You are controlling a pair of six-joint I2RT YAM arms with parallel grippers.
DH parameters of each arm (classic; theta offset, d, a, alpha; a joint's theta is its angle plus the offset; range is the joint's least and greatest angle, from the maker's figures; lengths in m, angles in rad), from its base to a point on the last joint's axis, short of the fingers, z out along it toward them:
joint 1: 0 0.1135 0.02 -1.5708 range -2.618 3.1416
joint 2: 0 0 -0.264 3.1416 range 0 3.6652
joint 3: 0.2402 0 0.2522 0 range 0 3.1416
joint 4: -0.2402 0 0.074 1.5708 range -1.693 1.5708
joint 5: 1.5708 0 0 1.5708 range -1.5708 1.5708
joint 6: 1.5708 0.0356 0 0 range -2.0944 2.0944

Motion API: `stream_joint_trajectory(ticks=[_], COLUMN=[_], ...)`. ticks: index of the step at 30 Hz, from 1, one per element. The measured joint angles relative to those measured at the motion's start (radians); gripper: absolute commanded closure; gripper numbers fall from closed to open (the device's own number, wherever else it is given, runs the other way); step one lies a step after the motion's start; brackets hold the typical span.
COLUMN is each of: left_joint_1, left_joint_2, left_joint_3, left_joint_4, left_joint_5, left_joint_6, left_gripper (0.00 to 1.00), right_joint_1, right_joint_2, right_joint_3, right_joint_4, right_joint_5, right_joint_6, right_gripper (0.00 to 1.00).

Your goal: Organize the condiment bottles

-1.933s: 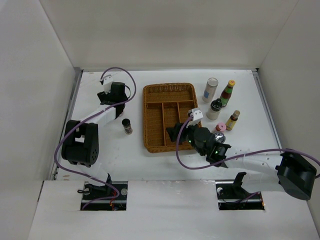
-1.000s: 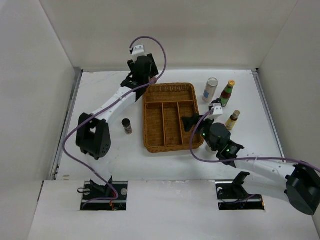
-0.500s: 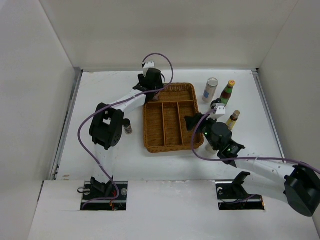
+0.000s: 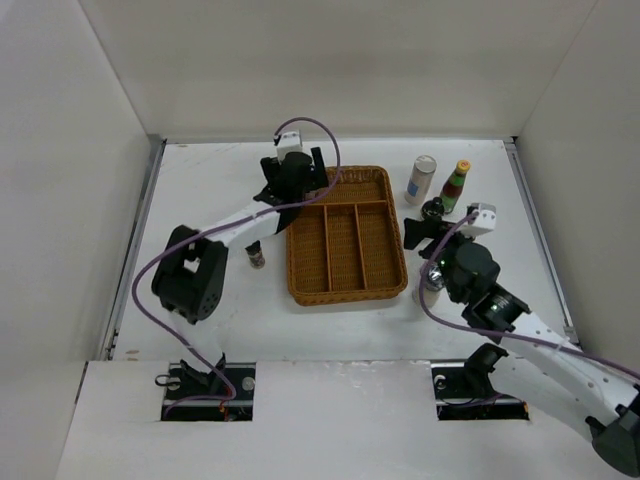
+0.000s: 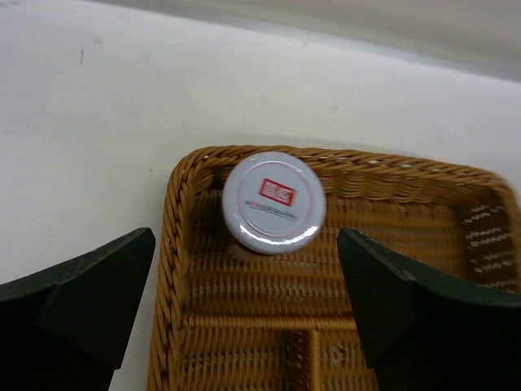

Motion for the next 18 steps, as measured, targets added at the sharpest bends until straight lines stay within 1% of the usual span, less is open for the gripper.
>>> stream_joint_trajectory(ticks=[2,4,6,10,14,18], left_joint_1=[-0.018,-0.036,-0.057,-0.101,-0.153,-0.194], left_joint_2=[-0.102,-0.218,-0.338,-0.518,-0.607,-0.63], left_joint_3=[-0.073,-0.147,-0.213,-0.318,-0.442,-0.574], left_joint_4=[0.068,0.142,0.218,0.354,0.428,0.428], left_joint_5=[-0.005,-0.012,-0.019,-0.037,-0.047,-0.047], left_joint_6=[0.006,0.008,0.009,0.005,-0.013,-0.028], left_gripper=[0.0,0.0,0.0,0.0,0.0,0.01], right_joint_1=[0.008,0.024,0.049,0.09,0.114,0.117], right_joint_2=[-0.036,-0.053,-0.048,-0.007,0.001,0.033], right_joint_3=[0.024,0.043,0.066,0.094,0.095,0.1], right_joint_4=[-0.08,-0.181,-0.309,-0.544,-0.687,-0.742], right_joint_5=[0.069,0.138,0.2,0.276,0.284,0.27], right_joint_6=[0.003,0.013,0.042,0.119,0.173,0.212], right_gripper=[0.17,0.14,0.09,0.02,0.0,0.0])
